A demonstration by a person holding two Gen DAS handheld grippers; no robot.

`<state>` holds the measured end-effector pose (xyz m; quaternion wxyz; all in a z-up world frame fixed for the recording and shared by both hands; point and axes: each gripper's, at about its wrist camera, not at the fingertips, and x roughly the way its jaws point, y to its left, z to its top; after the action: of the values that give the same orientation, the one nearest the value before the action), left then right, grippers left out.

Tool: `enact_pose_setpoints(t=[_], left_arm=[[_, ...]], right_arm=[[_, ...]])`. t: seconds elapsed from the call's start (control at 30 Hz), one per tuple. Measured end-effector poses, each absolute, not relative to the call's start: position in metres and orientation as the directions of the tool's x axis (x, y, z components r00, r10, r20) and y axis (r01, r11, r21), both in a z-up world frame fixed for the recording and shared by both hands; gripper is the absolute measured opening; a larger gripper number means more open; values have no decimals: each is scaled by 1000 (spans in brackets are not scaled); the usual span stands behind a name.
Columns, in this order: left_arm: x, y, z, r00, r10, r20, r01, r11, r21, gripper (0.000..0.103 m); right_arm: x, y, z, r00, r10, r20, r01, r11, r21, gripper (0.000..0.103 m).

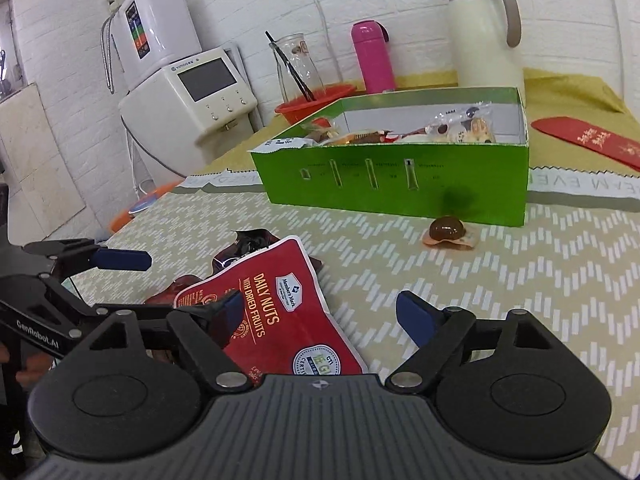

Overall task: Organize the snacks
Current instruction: 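Grasp the red 'Daily Nuts' bag with both grippers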

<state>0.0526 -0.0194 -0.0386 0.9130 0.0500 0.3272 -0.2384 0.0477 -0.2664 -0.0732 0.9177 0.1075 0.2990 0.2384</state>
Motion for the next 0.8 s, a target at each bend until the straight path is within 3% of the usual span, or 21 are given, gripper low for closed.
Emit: enact_pose_setpoints(t=[0.17, 0.3, 0.37, 0.43, 0.47, 0.53, 0.57, 0.63, 0.8], left_arm=[[50, -24, -45, 630, -485, -607, 523, 842, -130, 103], [57, -30, -57, 578, -500, -645, 528, 832, -171, 103], [57, -29, -58, 580, -515, -631, 530, 827, -189, 103], [58, -24, -57, 578, -548, -605, 530, 816, -233, 103], [59, -21, -56, 577, -560, -594, 523, 812, -259, 103], [62, -15, -56, 568, -581, -583, 508, 805, -308, 102], [63, -13, -56, 570, -586, -576, 498, 804, -325, 102], [64, -8, -56, 574, -593, -565, 485, 802, -348, 96], [60, -8, -53, 580, -573, -579, 496, 812, -307, 84]], right_arm=[[50, -262, -77, 682, 514, -521, -389, 857, 336, 103], [43, -251, -77, 666, 525, -529, -447, 849, 281, 103], [42, -248, -76, 641, 558, -527, -477, 827, 297, 95], [41, -245, -75, 624, 577, -526, -494, 814, 307, 76], [39, -244, -74, 633, 568, -525, -489, 820, 297, 72], [37, -245, -72, 636, 570, -521, -490, 819, 298, 44], [37, -246, -71, 633, 576, -517, -487, 816, 312, 35], [37, -251, -72, 617, 601, -508, -473, 799, 371, 8], [29, -257, -79, 607, 630, -485, -438, 774, 457, 5]])
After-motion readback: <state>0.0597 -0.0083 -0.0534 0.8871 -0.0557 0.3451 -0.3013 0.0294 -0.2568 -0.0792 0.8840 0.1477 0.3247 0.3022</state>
